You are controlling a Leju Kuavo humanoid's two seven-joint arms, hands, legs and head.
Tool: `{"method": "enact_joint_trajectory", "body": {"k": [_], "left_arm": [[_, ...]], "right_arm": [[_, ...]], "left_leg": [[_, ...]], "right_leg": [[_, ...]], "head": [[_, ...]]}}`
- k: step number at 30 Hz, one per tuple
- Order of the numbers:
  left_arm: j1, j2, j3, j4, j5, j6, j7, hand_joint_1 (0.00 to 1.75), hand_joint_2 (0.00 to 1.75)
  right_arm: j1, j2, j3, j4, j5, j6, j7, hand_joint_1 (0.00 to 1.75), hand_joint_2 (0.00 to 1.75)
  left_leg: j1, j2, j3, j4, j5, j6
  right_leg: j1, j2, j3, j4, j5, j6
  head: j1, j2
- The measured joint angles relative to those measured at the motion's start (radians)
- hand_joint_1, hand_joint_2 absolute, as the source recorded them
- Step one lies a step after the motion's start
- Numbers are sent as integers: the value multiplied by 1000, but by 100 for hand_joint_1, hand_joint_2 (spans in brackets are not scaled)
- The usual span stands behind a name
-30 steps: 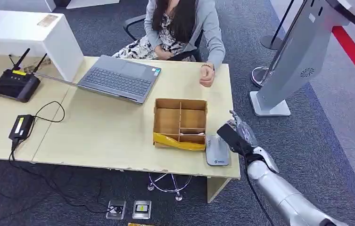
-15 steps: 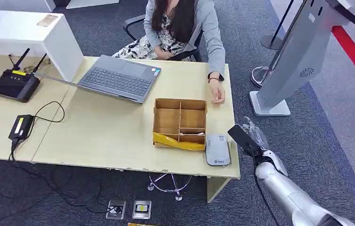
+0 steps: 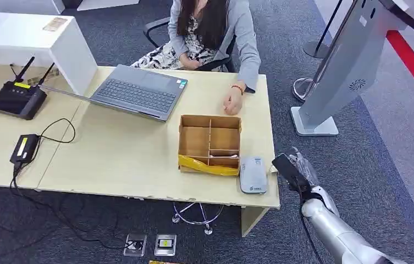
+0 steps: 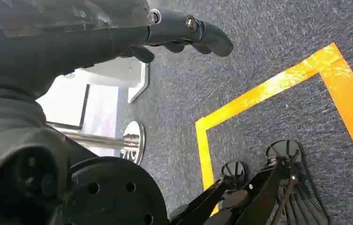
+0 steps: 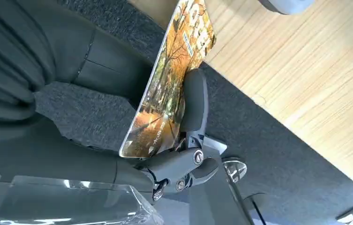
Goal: Pass the card to the sensor for recognition and then transmit it.
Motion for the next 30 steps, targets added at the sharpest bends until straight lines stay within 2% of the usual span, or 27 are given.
{"method": "enact_joint_trajectory", "body": {"k": [9,22,30], "left_arm": [[6,0,31,0,17,0,-3,0,0],[2,-6,57,0,5,0,9,0,0],[-5,-12,65,0,-2,0,16,0,0]], "right_arm": [[-2,-2,-15,3,0,-15,-44,175,175],[-14,4,-15,-15,24,-15,-44,175,175],[-11,27,-10,-35,58,-15,-39,175,175]], "left_leg": [[0,0,0,0,0,0],[0,0,0,0,0,0],[0,0,0,0,0,0]], "right_leg": [[0,0,1,0,0,0],[0,-1,1,0,0,0],[0,-1,1,0,0,0]], "head": [[0,0],[0,0],[0,0]]}}
